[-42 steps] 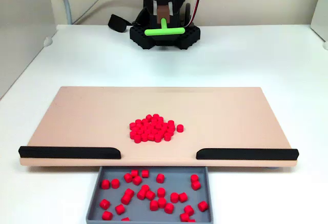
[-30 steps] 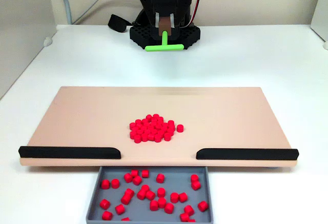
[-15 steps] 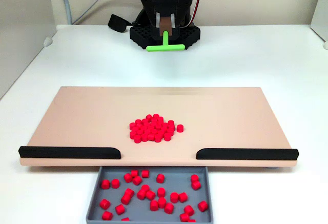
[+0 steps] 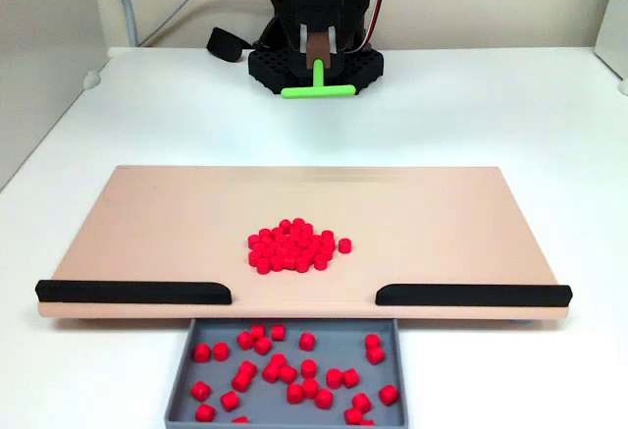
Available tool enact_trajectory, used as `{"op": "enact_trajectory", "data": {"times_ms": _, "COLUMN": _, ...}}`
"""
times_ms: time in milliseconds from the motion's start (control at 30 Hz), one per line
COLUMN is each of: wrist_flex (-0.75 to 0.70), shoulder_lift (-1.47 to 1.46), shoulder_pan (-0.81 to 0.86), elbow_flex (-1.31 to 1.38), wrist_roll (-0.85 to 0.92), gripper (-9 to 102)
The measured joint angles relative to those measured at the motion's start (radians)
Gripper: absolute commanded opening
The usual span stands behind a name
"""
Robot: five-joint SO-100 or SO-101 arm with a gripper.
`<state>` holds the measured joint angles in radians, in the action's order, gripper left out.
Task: Push granules from right to the grey container
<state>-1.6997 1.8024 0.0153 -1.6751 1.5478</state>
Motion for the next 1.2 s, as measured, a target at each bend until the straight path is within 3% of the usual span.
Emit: {"op": "enact_trajectory", "data": {"times_ms": 1200, "wrist_flex": 0.000, "shoulder_lift": 0.006, "shoulder_pan": 0.009, "elbow_flex": 0.000, "wrist_roll": 0.061, "gripper": 0}}
